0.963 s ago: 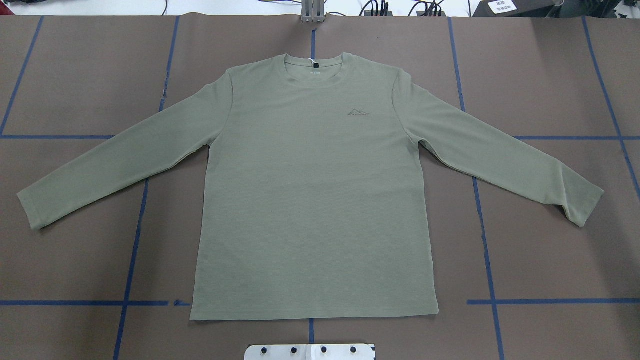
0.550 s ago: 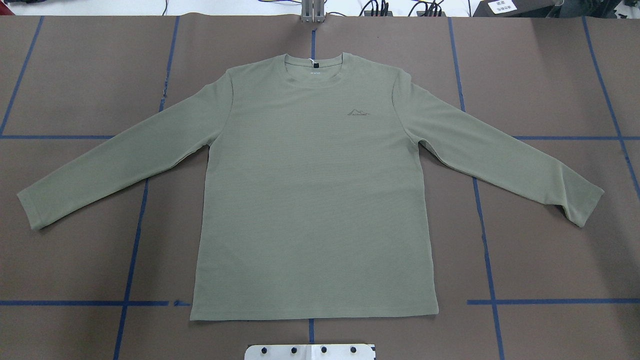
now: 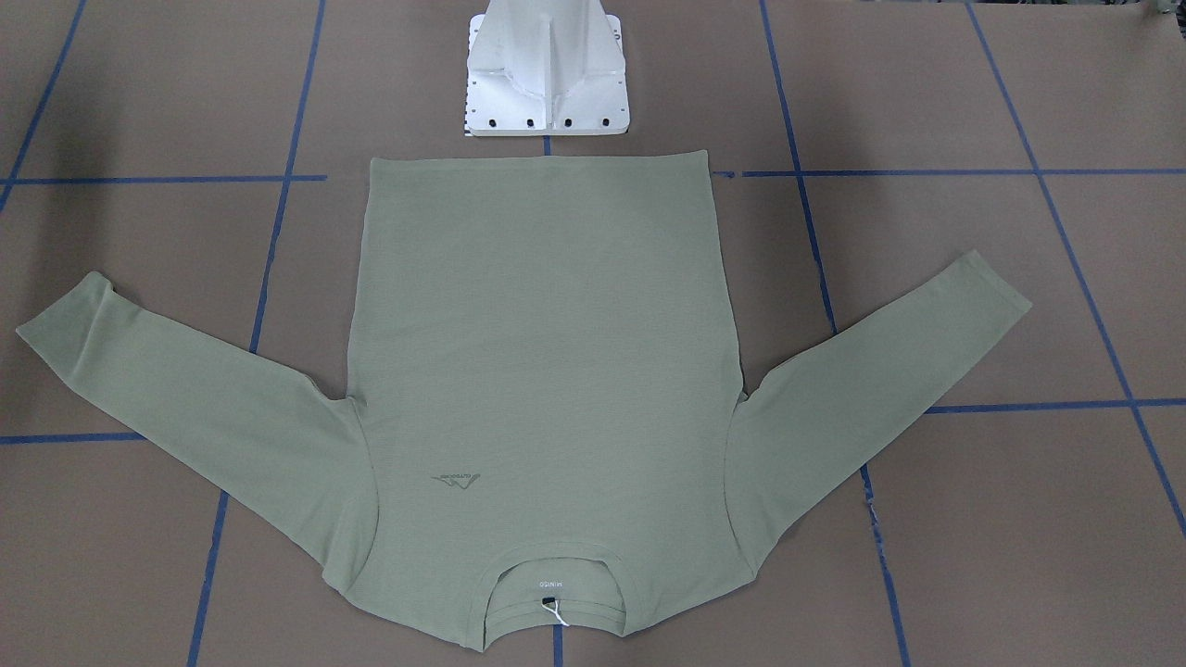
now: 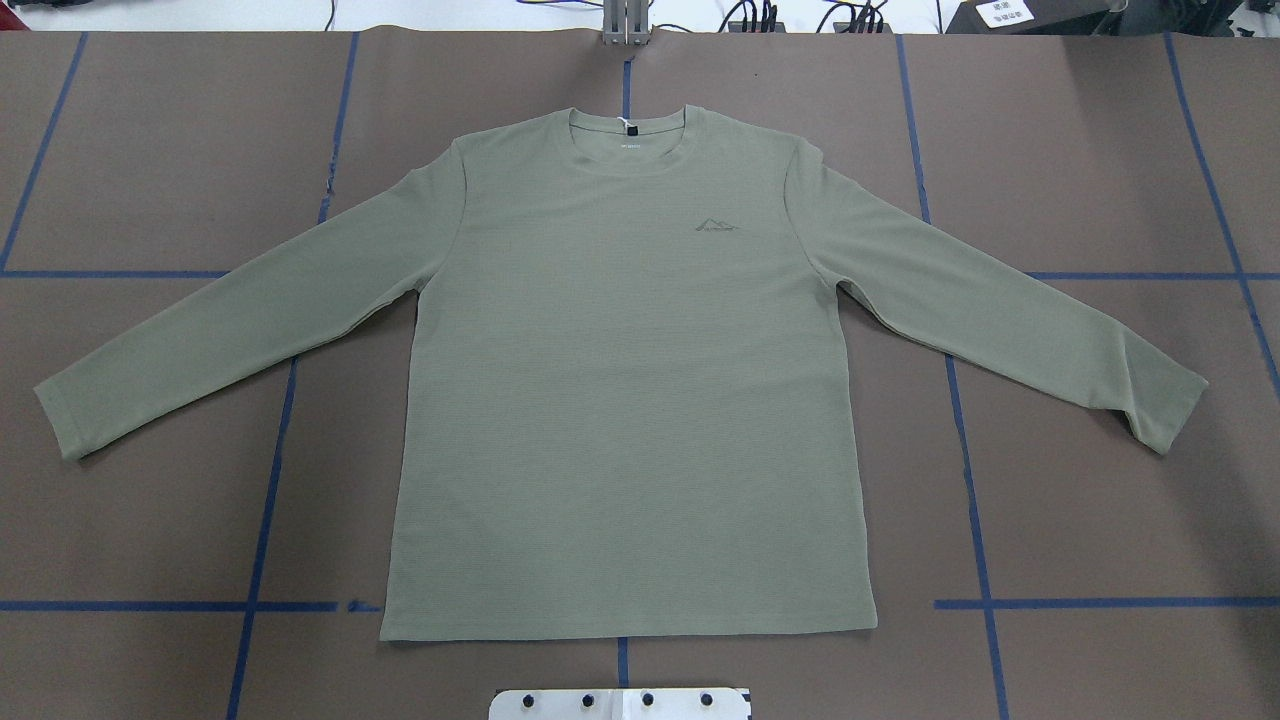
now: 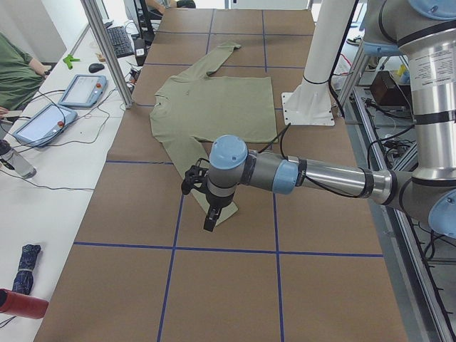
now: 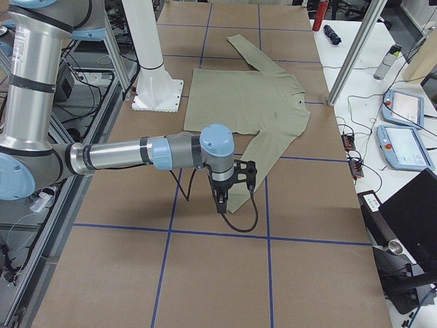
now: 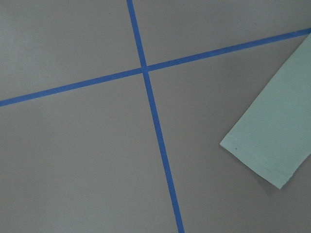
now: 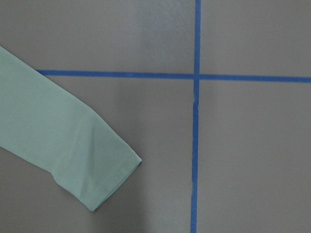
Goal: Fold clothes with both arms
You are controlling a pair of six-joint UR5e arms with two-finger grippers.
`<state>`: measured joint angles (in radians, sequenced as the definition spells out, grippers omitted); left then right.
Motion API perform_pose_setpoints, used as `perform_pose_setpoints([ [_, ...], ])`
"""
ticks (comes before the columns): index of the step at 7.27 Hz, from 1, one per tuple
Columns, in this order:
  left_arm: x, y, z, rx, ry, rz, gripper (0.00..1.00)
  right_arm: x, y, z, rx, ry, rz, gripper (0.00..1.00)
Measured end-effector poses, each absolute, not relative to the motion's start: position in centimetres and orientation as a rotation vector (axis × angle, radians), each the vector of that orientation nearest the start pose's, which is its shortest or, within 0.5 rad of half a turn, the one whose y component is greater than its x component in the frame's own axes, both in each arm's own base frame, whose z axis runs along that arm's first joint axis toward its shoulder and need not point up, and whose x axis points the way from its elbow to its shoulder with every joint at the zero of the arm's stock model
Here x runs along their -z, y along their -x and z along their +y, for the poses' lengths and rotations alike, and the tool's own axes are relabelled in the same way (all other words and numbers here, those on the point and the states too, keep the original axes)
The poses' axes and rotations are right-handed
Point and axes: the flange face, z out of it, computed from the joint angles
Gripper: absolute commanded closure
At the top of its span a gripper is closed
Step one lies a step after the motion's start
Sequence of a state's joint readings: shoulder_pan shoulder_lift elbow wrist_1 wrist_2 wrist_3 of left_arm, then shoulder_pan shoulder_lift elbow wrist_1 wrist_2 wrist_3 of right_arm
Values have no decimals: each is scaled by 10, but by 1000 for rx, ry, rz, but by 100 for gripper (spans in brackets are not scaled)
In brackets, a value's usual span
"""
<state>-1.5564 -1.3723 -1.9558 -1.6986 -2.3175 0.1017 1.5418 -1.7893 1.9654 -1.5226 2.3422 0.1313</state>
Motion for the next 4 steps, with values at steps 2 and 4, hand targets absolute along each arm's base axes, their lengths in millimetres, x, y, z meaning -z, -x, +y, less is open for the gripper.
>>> perform_pose_setpoints([
  [2,-512,66,-443,-271,-517,704,0,-547,-52,-431,13,-240,-791,0],
  [4,-509,69,-449,-287,-594,692,0,-550,-51,-430,31,-291,-806,0],
])
